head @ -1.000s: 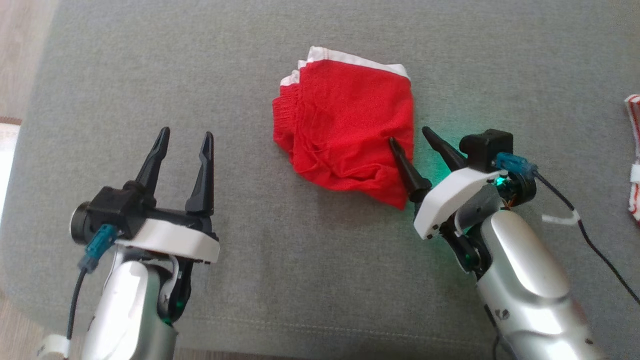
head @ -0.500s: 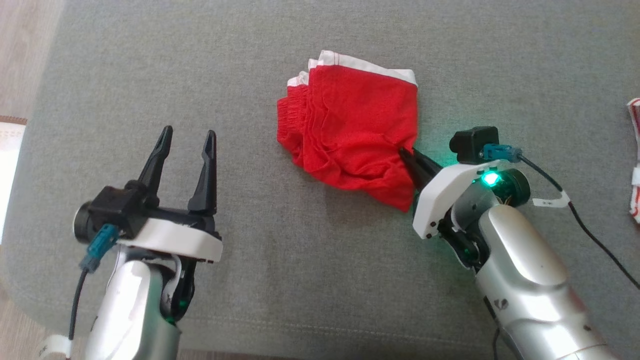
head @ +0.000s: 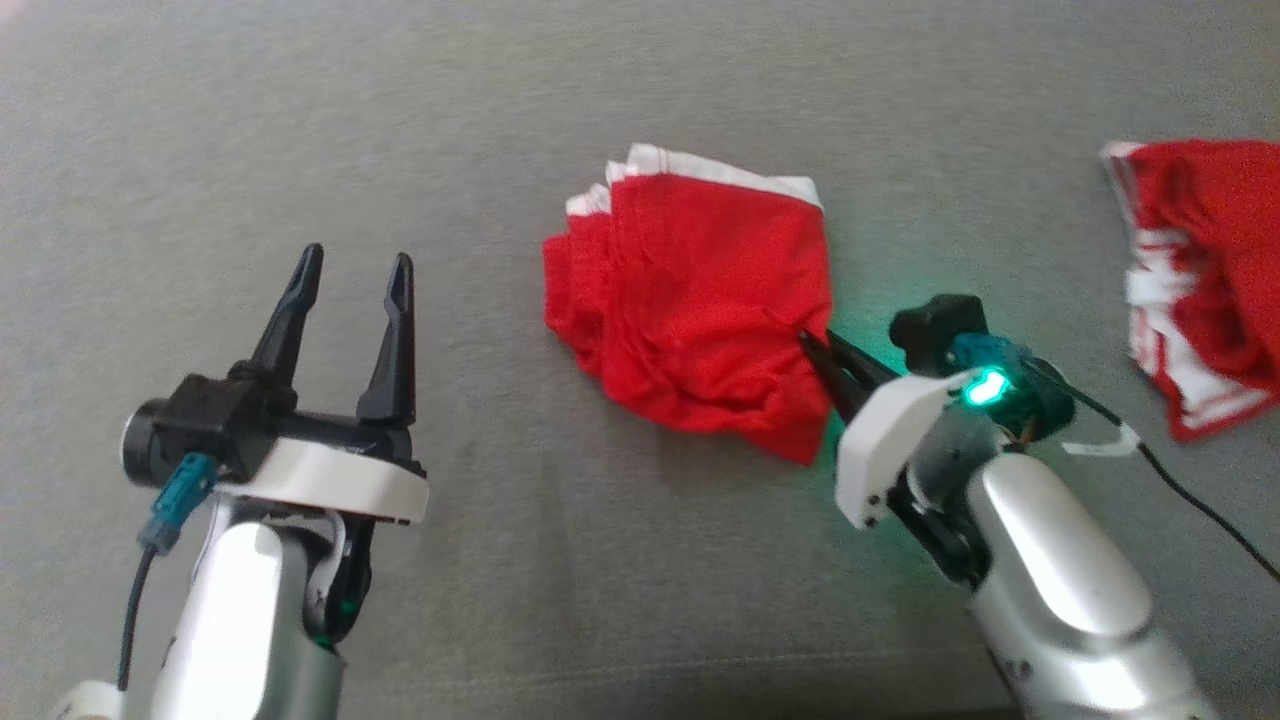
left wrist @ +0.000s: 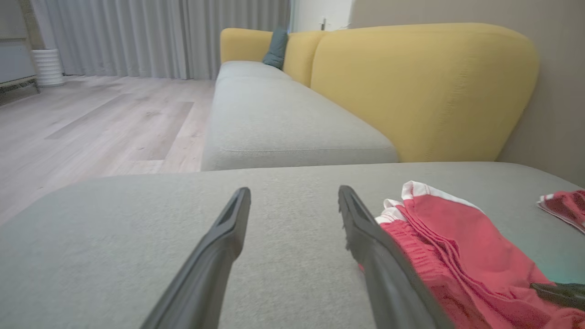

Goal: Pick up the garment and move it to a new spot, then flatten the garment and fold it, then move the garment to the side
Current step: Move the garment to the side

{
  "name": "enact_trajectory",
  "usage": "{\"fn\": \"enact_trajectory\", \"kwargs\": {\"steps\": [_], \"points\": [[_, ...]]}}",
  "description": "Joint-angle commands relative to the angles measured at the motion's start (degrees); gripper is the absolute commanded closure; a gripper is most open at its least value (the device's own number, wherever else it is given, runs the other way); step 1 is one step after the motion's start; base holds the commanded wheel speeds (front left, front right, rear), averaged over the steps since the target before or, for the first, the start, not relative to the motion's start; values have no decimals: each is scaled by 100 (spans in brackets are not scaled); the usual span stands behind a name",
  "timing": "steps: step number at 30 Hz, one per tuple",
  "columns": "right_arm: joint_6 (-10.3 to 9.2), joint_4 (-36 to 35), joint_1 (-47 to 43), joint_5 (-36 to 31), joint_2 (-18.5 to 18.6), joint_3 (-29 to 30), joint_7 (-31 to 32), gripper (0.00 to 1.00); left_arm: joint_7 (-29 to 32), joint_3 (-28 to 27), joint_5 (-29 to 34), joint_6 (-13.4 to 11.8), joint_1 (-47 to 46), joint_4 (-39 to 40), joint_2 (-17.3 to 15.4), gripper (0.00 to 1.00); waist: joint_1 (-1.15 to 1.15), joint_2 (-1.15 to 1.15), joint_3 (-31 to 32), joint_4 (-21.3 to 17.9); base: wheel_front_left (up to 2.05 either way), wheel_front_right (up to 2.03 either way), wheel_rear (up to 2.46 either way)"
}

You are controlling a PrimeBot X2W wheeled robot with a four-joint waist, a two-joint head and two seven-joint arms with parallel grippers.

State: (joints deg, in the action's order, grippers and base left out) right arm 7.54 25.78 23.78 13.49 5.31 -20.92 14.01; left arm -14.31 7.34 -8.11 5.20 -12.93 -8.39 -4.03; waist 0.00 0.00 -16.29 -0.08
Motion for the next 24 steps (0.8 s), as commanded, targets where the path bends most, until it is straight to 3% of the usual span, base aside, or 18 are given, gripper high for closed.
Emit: {"fn": "enact_trajectory", "kwargs": {"steps": [1, 11, 19, 24], "points": [[-5, -253, -27, -32, 60, -69, 26, 100, -69, -182, 71, 32, -45, 233, -134, 0, 0, 0, -5, -331, 0, 0, 0], [-5, -1289, -104, -155, 1093, -33, 200, 100, -68, -47, 153, 85, -177, 505, -315, 0, 0, 0, -301, -1278, 0, 0, 0], [-5, -1653, 458, -287, 2205, 488, 213, 100, -22, 111, 168, 114, -350, 573, -414, 0, 0, 0, -563, -1518, 0, 0, 0], [-5, -1563, 756, -272, 2456, 1139, 200, 100, 13, 209, 183, 125, -438, 645, -455, 0, 0, 0, -699, -1593, 0, 0, 0]]}}
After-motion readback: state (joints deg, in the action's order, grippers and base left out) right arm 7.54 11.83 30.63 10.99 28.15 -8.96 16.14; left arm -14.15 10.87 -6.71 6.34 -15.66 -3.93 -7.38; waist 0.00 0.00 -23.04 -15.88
